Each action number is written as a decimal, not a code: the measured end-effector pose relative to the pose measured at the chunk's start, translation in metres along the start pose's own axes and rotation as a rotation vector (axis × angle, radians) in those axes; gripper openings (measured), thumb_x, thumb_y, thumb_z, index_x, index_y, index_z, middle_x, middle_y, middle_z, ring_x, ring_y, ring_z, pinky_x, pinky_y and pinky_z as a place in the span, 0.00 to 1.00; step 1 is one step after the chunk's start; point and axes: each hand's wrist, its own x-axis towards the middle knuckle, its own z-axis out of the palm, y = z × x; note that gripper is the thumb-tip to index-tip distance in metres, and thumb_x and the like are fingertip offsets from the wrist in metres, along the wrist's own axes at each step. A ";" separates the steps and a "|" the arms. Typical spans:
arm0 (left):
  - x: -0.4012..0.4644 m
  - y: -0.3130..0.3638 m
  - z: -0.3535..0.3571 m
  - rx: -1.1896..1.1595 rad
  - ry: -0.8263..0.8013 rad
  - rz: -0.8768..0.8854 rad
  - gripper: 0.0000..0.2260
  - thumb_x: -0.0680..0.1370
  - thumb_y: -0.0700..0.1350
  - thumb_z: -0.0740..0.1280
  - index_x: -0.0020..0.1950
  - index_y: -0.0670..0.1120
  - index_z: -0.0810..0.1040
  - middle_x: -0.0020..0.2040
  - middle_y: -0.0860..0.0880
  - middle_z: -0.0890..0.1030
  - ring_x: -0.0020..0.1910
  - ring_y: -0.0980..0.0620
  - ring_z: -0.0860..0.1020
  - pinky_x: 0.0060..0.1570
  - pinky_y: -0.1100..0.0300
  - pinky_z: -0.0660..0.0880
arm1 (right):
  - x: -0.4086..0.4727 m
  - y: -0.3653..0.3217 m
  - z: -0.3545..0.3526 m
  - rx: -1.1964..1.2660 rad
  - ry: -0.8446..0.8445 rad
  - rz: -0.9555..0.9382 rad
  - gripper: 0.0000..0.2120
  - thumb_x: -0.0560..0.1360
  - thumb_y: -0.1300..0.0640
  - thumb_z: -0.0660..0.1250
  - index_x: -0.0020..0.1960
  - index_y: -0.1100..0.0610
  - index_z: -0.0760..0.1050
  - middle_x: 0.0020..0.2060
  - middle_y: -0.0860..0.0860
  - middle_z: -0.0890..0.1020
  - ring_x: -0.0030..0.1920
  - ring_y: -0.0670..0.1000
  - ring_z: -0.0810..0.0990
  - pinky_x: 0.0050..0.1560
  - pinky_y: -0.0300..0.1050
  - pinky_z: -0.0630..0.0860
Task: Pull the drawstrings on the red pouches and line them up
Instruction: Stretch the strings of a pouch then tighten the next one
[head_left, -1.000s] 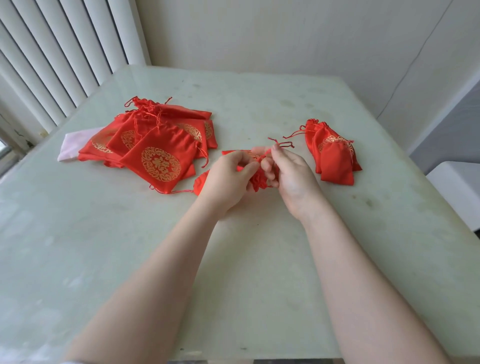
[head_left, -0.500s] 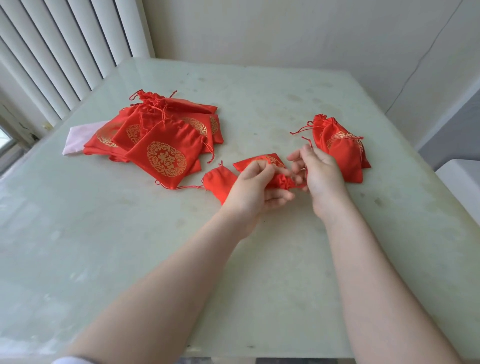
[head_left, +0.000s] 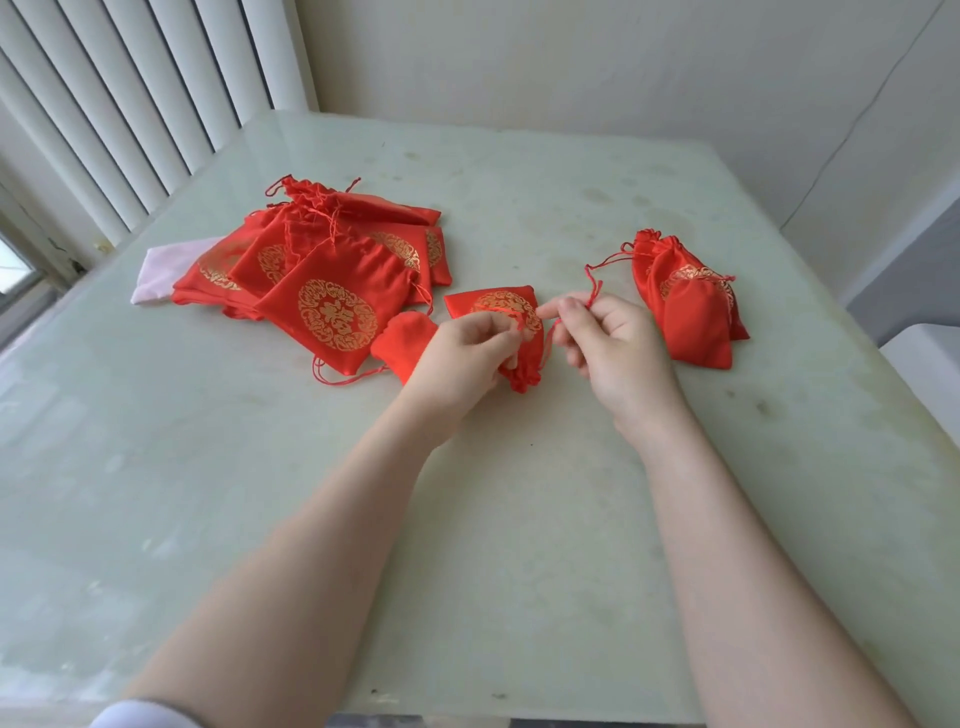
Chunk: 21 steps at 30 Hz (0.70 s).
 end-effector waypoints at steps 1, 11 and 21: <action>-0.002 0.000 0.003 0.101 -0.014 0.044 0.13 0.79 0.35 0.59 0.35 0.46 0.73 0.26 0.55 0.72 0.18 0.61 0.66 0.21 0.72 0.60 | -0.001 -0.002 0.002 0.025 -0.025 -0.038 0.13 0.79 0.63 0.59 0.41 0.52 0.77 0.30 0.48 0.74 0.27 0.40 0.70 0.30 0.30 0.66; -0.005 -0.007 0.007 0.384 -0.154 0.117 0.17 0.79 0.42 0.62 0.29 0.46 0.72 0.20 0.57 0.71 0.22 0.62 0.66 0.27 0.66 0.63 | -0.006 -0.004 0.007 0.171 -0.177 0.018 0.11 0.77 0.66 0.61 0.55 0.54 0.73 0.40 0.51 0.80 0.41 0.40 0.79 0.46 0.32 0.73; 0.002 -0.006 -0.001 -0.099 -0.092 -0.028 0.13 0.80 0.41 0.60 0.36 0.43 0.74 0.24 0.55 0.72 0.25 0.58 0.66 0.26 0.67 0.62 | -0.002 0.011 -0.001 -0.097 -0.192 0.130 0.13 0.74 0.70 0.62 0.41 0.53 0.77 0.36 0.48 0.81 0.35 0.40 0.78 0.45 0.33 0.74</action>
